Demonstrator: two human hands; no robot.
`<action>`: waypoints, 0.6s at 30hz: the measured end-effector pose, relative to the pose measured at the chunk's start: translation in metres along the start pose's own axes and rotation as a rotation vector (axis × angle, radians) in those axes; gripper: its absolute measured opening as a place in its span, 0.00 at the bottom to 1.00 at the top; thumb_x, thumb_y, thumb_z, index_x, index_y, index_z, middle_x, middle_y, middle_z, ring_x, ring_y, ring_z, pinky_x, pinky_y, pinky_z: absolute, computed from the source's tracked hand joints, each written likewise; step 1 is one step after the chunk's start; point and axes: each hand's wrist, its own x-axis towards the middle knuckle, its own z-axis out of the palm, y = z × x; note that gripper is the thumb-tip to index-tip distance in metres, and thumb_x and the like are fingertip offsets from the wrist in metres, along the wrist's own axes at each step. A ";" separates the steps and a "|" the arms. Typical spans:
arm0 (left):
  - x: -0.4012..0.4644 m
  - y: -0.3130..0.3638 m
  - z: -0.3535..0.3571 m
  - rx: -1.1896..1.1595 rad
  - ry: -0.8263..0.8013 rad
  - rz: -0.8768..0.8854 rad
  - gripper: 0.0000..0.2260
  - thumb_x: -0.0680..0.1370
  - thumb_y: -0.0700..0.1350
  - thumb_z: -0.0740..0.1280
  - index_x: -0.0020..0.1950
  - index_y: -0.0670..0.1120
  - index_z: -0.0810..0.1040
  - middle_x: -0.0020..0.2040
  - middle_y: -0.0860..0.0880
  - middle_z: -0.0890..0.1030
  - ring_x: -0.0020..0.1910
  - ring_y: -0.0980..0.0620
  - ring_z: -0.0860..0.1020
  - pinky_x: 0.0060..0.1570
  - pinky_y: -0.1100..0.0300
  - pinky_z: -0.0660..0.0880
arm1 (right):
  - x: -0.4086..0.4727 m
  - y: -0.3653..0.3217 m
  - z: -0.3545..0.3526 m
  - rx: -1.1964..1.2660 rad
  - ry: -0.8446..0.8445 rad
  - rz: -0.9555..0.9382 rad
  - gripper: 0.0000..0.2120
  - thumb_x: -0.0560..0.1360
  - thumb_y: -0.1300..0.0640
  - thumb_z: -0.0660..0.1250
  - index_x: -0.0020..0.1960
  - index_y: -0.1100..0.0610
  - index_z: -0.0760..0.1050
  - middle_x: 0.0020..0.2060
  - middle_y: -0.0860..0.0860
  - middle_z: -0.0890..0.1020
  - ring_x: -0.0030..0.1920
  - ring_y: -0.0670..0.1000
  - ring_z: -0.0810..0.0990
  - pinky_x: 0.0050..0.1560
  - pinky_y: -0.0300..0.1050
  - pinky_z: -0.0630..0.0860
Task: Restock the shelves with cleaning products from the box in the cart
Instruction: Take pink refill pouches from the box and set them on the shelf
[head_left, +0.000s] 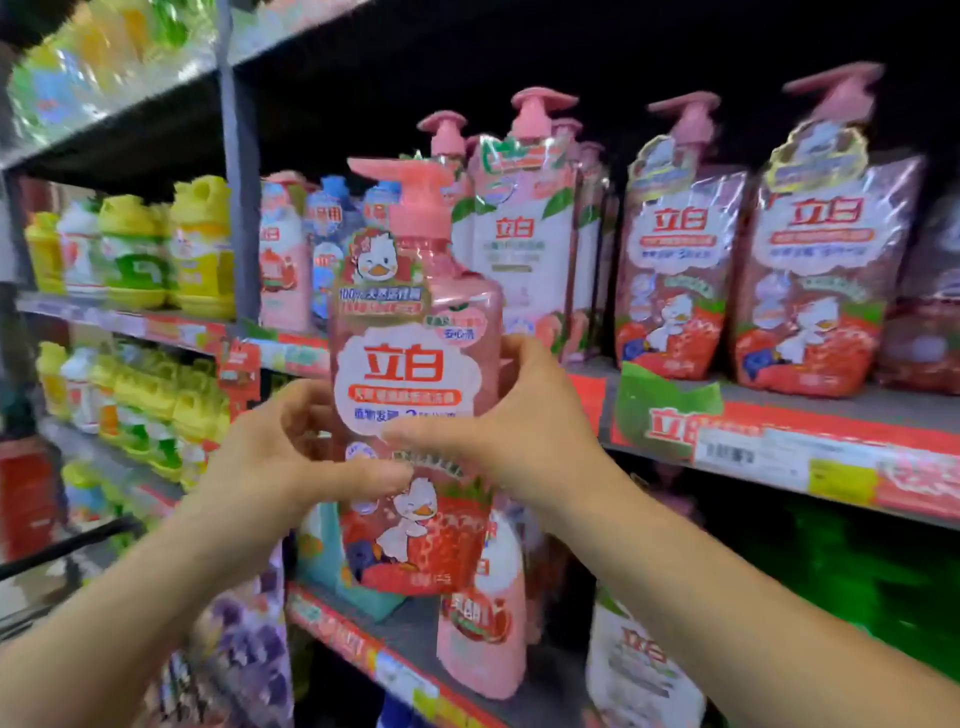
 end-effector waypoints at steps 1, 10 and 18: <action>0.010 0.014 0.008 -0.015 -0.024 0.044 0.35 0.42 0.48 0.80 0.48 0.50 0.80 0.47 0.47 0.85 0.43 0.50 0.84 0.34 0.63 0.79 | 0.005 -0.014 -0.015 -0.014 0.036 -0.023 0.46 0.40 0.40 0.79 0.55 0.49 0.69 0.54 0.50 0.79 0.54 0.51 0.80 0.54 0.52 0.79; 0.084 0.107 0.092 -0.102 -0.204 0.258 0.23 0.63 0.35 0.77 0.57 0.42 0.77 0.46 0.45 0.82 0.36 0.54 0.82 0.33 0.66 0.76 | 0.049 -0.104 -0.123 -0.152 0.215 -0.159 0.34 0.47 0.52 0.84 0.49 0.58 0.76 0.42 0.50 0.84 0.41 0.47 0.84 0.45 0.48 0.83; 0.126 0.102 0.153 -0.120 -0.270 0.251 0.17 0.70 0.33 0.73 0.57 0.41 0.78 0.45 0.47 0.82 0.42 0.51 0.81 0.39 0.64 0.77 | 0.077 -0.083 -0.164 -0.239 0.343 -0.043 0.34 0.51 0.57 0.84 0.54 0.61 0.78 0.45 0.53 0.85 0.45 0.51 0.85 0.48 0.52 0.82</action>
